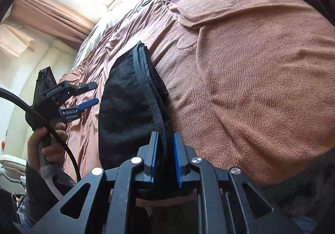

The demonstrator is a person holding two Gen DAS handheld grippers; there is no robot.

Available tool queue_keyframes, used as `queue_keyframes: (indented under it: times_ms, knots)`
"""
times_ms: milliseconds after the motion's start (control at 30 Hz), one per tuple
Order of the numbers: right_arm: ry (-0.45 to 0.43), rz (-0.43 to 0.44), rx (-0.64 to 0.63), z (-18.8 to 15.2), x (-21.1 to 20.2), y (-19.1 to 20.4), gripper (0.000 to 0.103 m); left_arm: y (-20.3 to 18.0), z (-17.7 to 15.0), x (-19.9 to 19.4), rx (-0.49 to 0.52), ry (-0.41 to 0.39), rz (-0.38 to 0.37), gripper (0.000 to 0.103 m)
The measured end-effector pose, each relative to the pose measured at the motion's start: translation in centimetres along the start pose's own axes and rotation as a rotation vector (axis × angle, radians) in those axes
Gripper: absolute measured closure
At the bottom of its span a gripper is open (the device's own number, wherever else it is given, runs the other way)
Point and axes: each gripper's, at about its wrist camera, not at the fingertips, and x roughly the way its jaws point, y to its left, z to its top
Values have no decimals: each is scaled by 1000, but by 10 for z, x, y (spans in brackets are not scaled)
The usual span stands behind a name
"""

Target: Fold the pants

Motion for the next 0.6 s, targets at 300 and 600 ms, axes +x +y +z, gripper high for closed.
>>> queue_keyframes:
  times_ms: [300, 600]
  knots:
    - [-54, 5, -83, 13, -2, 18, 53, 18, -34, -10, -18, 7, -50, 40]
    - [-6, -19, -181, 35, 28, 36, 53, 29, -60, -4, -42, 36, -117, 40]
